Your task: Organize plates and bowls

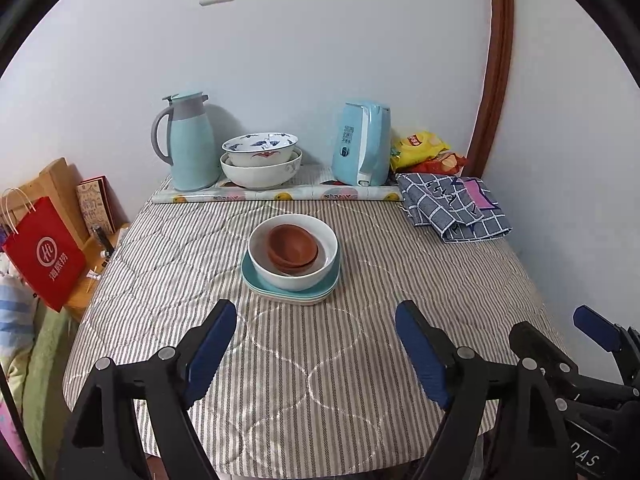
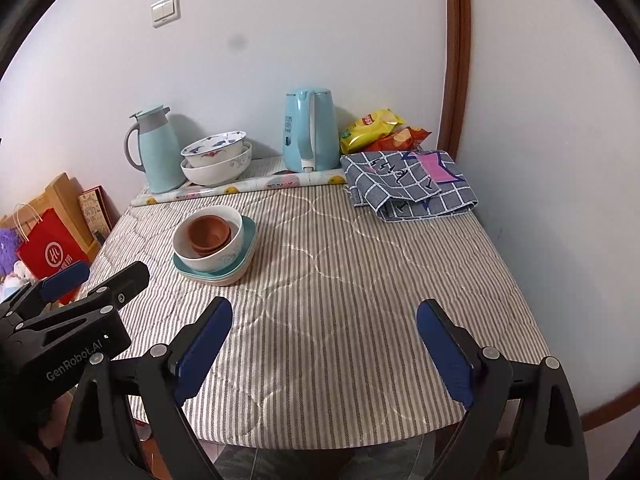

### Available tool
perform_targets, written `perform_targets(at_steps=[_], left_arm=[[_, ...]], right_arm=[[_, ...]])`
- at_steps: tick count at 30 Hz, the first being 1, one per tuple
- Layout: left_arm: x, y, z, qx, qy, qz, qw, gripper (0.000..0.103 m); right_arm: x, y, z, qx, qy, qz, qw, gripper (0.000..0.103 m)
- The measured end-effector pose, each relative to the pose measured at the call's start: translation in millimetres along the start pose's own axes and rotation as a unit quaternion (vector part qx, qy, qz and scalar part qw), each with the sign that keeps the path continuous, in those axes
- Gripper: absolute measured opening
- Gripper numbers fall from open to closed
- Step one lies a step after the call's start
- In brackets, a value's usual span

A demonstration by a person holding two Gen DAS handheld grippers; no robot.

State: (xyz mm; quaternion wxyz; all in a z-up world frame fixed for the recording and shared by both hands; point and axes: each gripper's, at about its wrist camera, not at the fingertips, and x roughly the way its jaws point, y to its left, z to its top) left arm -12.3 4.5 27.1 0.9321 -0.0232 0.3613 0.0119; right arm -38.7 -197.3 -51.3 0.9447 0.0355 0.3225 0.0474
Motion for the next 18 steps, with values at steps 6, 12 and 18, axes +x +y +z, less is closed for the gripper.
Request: perform_targets(at_steps=[6, 12, 18], left_arm=[[-0.3, 1.1, -0.6, -0.002, 0.002, 0.000, 1.0000, 0.081], [0.0, 4.4, -1.0, -0.008, 0.003, 0.002, 1.0000, 0.081], [0.2, 6.0, -2.0, -0.010, 0.002, 0.002, 0.9999, 0.081]], right_arm=[[-1.0, 0.5, -1.0, -0.001, -0.002, -0.001, 1.000, 0.093], [-1.5, 1.2, -1.4, -0.002, -0.002, 0.000, 1.000, 0.093], [-1.8, 3.1, -1.4, -0.004, -0.002, 0.002, 1.000, 0.093]])
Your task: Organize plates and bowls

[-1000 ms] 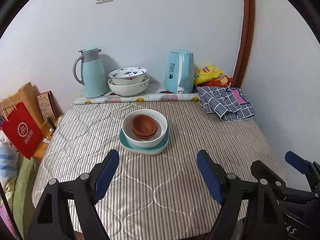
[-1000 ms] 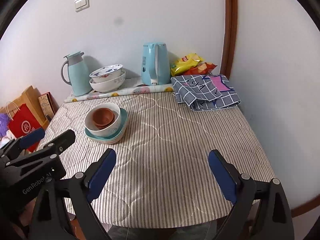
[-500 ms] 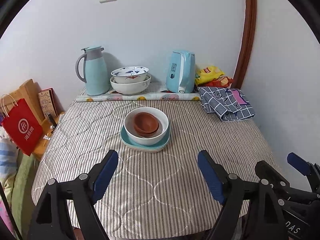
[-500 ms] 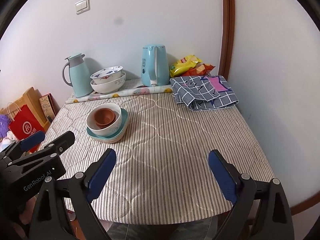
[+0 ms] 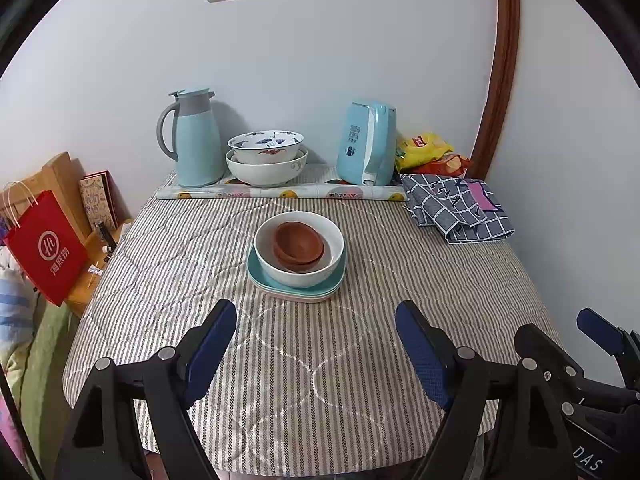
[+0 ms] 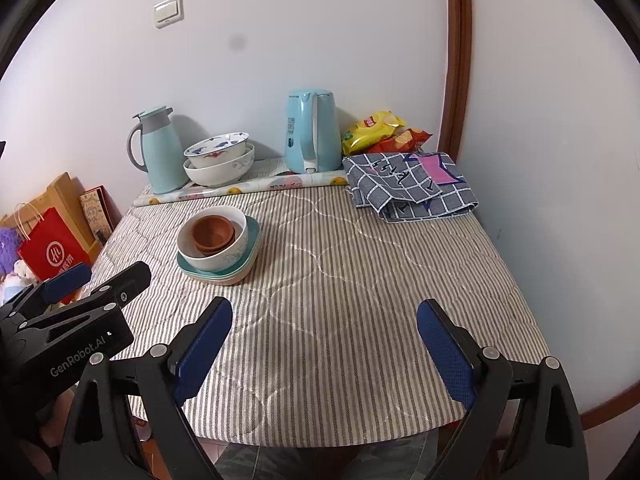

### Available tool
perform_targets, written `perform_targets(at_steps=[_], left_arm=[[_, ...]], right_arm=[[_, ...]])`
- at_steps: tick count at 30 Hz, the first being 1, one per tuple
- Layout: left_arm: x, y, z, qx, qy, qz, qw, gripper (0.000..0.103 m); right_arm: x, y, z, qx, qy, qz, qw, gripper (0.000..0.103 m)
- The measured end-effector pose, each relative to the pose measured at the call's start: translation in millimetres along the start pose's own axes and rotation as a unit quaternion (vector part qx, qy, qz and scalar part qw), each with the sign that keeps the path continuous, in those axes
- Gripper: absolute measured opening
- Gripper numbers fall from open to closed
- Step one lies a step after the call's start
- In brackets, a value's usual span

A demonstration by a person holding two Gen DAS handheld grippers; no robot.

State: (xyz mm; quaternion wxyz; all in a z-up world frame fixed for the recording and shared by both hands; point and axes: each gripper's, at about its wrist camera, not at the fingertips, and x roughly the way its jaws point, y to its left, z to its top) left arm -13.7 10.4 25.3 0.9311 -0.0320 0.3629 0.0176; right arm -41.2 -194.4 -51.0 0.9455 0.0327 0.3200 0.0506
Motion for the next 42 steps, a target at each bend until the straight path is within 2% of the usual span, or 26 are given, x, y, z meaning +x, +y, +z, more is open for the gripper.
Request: perform_targets(at_steps=[42], left_arm=[[0.3, 0.4, -4.2, -0.006, 0.002, -0.010, 0.9999, 0.081]], right_arm=[[-4.9, 1.4, 0.1, 0.002, -0.006, 0.002, 1.000, 0.093]])
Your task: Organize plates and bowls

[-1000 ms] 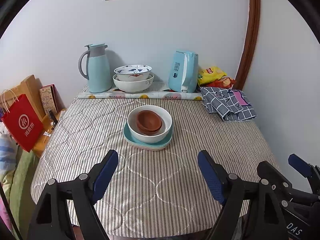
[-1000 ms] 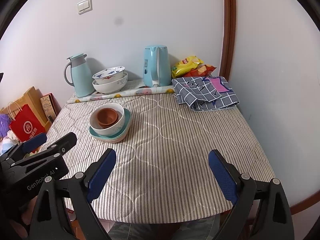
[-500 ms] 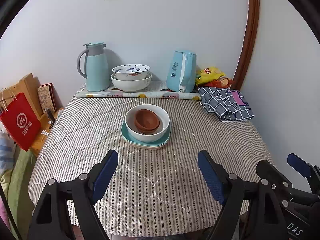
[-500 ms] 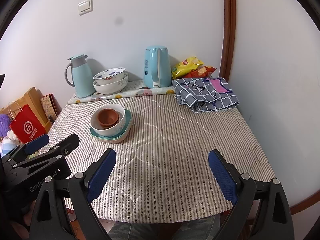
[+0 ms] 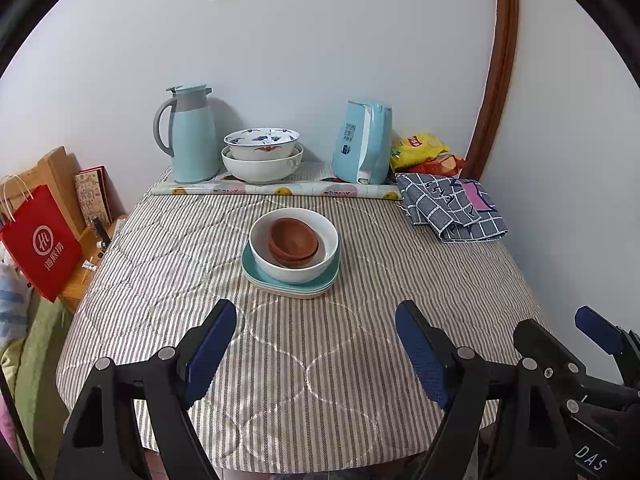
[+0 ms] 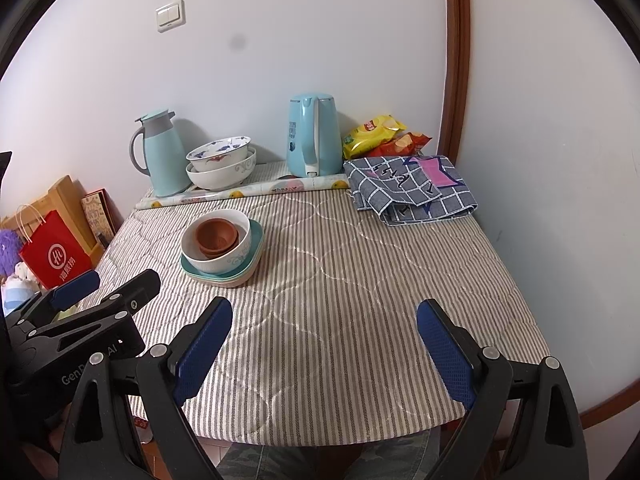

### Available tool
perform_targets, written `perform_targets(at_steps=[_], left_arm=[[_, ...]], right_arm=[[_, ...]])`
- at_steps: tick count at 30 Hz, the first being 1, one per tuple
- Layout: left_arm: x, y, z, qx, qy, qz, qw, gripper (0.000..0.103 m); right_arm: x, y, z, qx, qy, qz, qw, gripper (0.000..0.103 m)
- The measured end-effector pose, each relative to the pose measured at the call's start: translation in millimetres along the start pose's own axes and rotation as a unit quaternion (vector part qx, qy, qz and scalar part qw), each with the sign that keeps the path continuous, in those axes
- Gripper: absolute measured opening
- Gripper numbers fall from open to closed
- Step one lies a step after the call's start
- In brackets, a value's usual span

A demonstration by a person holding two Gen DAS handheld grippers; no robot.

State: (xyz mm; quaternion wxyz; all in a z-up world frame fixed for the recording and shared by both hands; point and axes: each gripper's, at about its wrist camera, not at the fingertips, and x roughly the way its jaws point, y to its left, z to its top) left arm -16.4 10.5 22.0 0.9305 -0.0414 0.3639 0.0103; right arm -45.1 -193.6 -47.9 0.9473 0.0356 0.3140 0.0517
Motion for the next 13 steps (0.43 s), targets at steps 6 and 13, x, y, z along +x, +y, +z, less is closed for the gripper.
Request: perform_targets(at_steps=[6, 13], left_arm=[[0.2, 0.0, -0.4, -0.001, 0.000, 0.001, 1.0000, 0.081], [5.2, -0.5, -1.5, 0.000, 0.004, 0.000, 1.0000, 0.081]], right_arm=[[-0.9, -1.3, 0.4, 0.001, 0.000, 0.000, 1.000, 0.093], [-0.9, -2.0, -0.3, 0.001, 0.000, 0.000, 1.000, 0.093]])
